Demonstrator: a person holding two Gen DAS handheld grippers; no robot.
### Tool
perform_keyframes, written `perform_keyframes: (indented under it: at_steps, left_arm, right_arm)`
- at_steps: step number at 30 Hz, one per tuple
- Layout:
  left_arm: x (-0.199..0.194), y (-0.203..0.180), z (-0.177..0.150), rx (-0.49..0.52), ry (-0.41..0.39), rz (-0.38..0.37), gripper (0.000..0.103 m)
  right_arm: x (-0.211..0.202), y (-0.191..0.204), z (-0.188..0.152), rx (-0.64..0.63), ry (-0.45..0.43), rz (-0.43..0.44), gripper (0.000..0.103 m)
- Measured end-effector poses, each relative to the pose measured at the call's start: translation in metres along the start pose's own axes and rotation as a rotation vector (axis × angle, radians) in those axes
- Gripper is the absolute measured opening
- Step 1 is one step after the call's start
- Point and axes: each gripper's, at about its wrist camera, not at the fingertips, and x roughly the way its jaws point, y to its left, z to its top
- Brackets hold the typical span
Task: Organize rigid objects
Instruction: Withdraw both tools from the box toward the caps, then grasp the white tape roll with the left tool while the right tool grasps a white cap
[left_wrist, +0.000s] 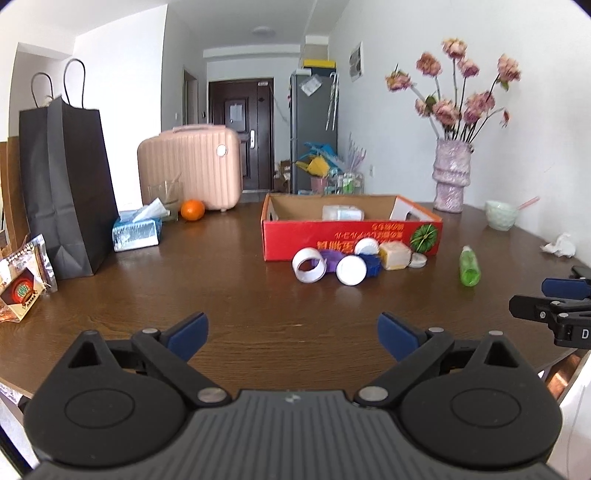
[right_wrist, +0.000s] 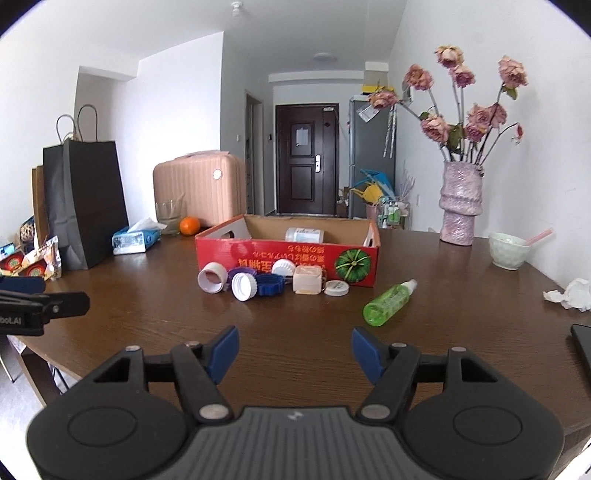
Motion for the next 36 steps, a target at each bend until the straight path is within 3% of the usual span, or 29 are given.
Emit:
perform_keyframes:
  at_steps: [9,12,15,19,21,23,29,33,36]
  left_arm:
    - [0.093,0.001,0.033,0.008,0.047,-0.029,0.100]
    - [0.131,0.000,0.048,-0.014,0.059,-0.057,0.099]
    - [0.167,-0.003,0.057,0.003,0.075,-0.070,0.094]
    - [0.208,-0.001,0.060,0.011,0.099,-0.094,0.074]
    - [0.224,0.002,0.060,-0.016,0.110,-0.120,0.074]
    - [0.233,0.006,0.059,-0.053,0.124,-0.164,0.074]
    - [0.254,0.015,0.051,-0.108,0.197,-0.192,0.048]
    - [0.248,0.015,0.049,-0.094,0.184,-0.203,0.047]
    - [0.228,0.014,0.048,-0.066,0.174,-0.181,0.047]
  right_arm:
    - [0.063,0.001,0.017,-0.007,0.053,0.017,0.065]
    - [0.093,0.000,0.026,-0.012,0.069,0.023,0.060]
    - [0.123,0.002,0.036,-0.016,0.084,0.045,0.057]
    - [0.160,0.010,0.050,-0.045,0.084,0.087,0.051]
    - [0.180,0.015,0.056,-0.059,0.086,0.115,0.045]
    - [0.199,0.020,0.061,-0.068,0.096,0.128,0.040]
    - [0.235,0.038,0.063,-0.122,0.107,0.158,0.029]
    - [0.248,0.040,0.060,-0.100,0.144,0.182,0.009]
    - [0.242,0.037,0.060,-0.052,0.134,0.182,0.008]
